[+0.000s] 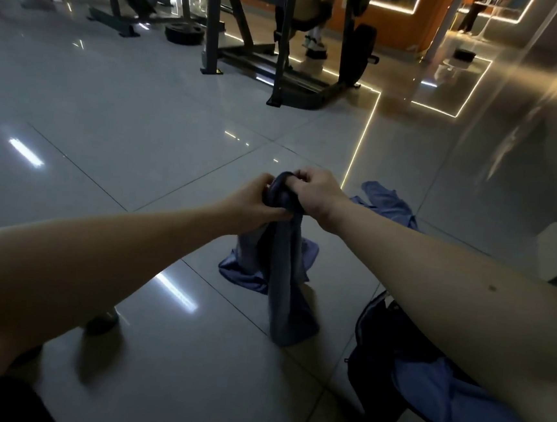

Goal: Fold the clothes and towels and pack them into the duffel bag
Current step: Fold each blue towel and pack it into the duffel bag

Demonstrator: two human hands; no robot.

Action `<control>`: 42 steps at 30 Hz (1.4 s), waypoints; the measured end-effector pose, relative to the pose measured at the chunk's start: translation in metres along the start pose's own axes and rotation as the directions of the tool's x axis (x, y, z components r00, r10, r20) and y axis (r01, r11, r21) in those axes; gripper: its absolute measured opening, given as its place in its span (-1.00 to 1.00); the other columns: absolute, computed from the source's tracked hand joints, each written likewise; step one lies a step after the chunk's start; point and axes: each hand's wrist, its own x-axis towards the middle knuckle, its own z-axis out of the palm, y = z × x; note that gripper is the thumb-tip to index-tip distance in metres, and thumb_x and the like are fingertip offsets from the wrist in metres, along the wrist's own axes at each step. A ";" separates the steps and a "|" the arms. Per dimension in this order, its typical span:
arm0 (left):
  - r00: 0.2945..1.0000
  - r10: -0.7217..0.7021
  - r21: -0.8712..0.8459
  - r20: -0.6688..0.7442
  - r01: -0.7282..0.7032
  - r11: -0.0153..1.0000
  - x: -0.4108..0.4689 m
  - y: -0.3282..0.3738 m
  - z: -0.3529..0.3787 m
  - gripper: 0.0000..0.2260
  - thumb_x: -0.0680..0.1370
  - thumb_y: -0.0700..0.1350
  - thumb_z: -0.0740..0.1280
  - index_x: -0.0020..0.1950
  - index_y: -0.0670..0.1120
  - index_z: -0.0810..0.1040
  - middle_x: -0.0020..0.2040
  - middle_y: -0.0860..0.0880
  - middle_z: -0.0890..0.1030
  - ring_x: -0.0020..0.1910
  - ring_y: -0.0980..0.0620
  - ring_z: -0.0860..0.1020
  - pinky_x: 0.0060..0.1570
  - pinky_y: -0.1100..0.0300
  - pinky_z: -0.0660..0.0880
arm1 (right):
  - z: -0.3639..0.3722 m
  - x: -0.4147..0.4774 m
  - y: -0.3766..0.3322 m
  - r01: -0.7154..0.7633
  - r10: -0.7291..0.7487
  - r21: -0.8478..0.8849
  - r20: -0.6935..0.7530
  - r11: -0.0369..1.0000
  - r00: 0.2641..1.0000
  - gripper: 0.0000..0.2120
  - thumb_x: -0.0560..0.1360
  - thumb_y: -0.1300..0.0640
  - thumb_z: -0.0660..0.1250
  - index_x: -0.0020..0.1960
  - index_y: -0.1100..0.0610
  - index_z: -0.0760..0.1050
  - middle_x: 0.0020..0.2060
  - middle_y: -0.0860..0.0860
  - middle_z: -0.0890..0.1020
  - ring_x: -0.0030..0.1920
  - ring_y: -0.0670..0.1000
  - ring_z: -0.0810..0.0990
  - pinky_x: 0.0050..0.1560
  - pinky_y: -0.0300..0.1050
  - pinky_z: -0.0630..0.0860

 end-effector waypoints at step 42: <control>0.982 -0.119 0.349 0.145 0.062 0.935 -0.009 -0.017 0.021 -0.41 0.47 -0.06 0.53 0.44 -0.14 0.40 0.21 -0.07 0.62 0.15 0.01 0.56 0.12 0.22 0.42 | -0.011 -0.033 0.054 0.033 0.019 -0.204 0.250 0.978 0.968 -0.77 0.53 0.08 0.46 0.10 0.18 0.57 -0.07 0.11 0.67 -0.06 0.04 0.65 -0.14 -0.19 0.57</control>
